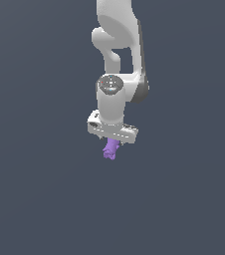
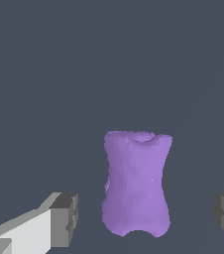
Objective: Pick up the object and move it to a goal position.
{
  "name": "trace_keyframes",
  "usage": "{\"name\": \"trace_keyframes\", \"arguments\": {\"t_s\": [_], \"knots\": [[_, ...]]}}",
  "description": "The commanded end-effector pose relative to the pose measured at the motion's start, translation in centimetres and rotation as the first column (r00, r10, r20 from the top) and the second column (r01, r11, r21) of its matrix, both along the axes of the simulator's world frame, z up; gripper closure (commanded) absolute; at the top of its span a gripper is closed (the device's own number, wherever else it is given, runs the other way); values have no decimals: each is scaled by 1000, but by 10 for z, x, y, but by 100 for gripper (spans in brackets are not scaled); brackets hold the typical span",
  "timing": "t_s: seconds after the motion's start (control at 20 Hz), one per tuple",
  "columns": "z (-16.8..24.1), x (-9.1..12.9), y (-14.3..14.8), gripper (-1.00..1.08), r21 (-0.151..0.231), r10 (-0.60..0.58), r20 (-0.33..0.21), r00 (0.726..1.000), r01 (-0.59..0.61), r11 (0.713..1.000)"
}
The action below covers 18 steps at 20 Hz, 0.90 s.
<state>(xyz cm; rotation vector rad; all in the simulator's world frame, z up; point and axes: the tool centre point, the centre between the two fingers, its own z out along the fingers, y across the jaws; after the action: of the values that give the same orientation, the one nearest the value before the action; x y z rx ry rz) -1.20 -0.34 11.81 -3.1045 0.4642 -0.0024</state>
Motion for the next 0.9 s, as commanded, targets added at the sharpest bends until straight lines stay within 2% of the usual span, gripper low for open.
{"name": "trace_keyframes", "arguments": {"t_s": [0.0, 0.4, 0.85], "knots": [[-4, -1, -2, -92, -2, -21, -1, 1000, 21, 1000], [-11, -2, -2, -92, -2, -23, -2, 1000, 23, 1000], [-51, -3, -2, -92, -2, -27, -2, 1000, 27, 1000]]}}
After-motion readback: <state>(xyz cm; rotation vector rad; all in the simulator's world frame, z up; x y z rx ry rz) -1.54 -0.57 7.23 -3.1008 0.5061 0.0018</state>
